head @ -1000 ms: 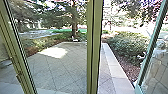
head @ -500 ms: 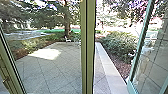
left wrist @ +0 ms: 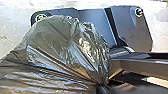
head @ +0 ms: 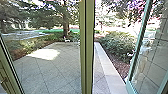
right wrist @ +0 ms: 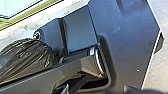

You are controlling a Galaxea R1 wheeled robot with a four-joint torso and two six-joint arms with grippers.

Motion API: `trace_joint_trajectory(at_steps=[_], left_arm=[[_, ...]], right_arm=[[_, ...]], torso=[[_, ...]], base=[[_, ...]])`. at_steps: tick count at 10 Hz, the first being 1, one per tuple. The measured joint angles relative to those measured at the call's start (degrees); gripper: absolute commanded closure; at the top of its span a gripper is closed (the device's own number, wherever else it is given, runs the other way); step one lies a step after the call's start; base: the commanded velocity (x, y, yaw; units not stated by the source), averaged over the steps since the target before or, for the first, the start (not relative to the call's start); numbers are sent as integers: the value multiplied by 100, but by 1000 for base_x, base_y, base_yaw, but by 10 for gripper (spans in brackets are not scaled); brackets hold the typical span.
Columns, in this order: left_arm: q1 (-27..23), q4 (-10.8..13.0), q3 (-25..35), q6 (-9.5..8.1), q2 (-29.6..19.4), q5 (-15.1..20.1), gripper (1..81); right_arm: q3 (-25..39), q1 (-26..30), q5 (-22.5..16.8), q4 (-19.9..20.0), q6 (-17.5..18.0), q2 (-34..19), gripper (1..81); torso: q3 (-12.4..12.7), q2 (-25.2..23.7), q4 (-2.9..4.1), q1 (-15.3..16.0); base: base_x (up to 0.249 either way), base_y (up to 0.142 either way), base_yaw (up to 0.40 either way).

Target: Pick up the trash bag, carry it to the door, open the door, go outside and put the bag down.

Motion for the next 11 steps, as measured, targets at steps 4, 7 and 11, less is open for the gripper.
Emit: trace_joint_trajectory(at_steps=[4, 7, 11], left_arm=[[-4, 0, 0, 0, -2, -2, 811], [-4, 0, 0, 0, -2, -7, 811], [-4, 0, 0, 0, -2, -7, 811]], right_arm=[[0, 0, 2, 0, 0, 0, 10], [0, -2, 2, 1, 0, 2, 10], [-20, -2, 5, 1, 0, 13, 10]], torso=[[0, 0, 0, 0], [0, 0, 0, 0], [0, 0, 0, 0]], base=[[0, 0, 0], [0, 0, 0], [0, -21, 0]])
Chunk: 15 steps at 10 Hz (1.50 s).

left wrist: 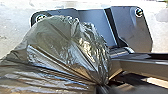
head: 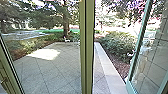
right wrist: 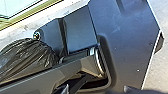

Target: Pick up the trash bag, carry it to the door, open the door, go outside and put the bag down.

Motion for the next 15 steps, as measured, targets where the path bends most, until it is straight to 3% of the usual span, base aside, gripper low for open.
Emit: trace_joint_trajectory(at_steps=[9, 15], left_arm=[[11, 0, -20, 0, 4, -23, 811], [11, 4, -22, 0, 0, -23, 811]], right_arm=[[-24, -13, 1, -9, 2, 28, 10], [-27, -17, 1, -9, 4, 30, 10]], torso=[[0, -2, 0, 0], [2, -2, 0, -2]], base=[[0, -83, 0], [0, -120, 0]])
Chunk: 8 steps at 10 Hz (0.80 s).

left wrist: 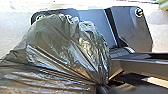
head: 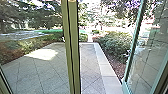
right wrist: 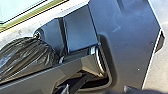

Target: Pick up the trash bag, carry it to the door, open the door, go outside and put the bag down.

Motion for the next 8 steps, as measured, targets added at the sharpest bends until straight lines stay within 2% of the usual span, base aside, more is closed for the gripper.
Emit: trace_joint_trajectory(at_steps=[8], left_arm=[[0, 16, -2, 2, 6, 0, 811]], right_arm=[[-1, -2, 2, 0, 0, 2, 10]], torso=[[0, 0, 0, 0]], base=[[0, -129, 0]])
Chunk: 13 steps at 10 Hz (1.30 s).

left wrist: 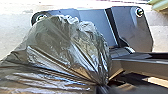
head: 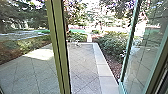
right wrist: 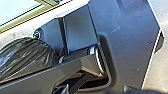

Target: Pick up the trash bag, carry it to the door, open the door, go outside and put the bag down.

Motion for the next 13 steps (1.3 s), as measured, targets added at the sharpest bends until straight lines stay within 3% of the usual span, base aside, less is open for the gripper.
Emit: trace_joint_trajectory(at_steps=[13], left_arm=[[0, 0, 0, -2, 11, 0, 811]], right_arm=[[-13, -16, 0, 0, 0, 2, 10]], torso=[[0, 0, 0, 0]], base=[[0, -129, 0]])
